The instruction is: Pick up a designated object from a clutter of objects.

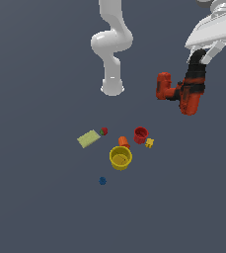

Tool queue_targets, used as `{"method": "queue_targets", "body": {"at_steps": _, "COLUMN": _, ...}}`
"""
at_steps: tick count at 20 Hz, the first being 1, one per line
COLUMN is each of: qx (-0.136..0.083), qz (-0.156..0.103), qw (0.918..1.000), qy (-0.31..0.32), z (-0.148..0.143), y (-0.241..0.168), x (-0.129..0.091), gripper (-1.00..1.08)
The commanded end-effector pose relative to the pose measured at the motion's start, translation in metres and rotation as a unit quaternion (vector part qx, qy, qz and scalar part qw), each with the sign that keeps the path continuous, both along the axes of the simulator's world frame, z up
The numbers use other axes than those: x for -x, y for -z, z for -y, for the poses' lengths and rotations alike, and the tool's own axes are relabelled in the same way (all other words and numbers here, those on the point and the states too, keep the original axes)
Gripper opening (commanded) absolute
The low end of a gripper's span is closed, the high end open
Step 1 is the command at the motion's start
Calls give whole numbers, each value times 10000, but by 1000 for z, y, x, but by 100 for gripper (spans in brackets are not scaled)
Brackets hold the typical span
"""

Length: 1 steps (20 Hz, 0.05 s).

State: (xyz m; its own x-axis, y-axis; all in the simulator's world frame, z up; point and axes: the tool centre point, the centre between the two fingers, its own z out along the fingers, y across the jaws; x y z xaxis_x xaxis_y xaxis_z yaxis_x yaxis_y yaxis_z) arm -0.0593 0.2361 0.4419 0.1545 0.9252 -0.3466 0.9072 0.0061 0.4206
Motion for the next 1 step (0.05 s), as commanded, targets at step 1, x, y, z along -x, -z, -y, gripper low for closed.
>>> {"method": "queue_targets", "body": {"at_steps": 1, "qx": -13, "qz": 29, "qw": 10000, "qy": -2, "z": -1, "y": -3, "x": -1, "gripper": -100}}
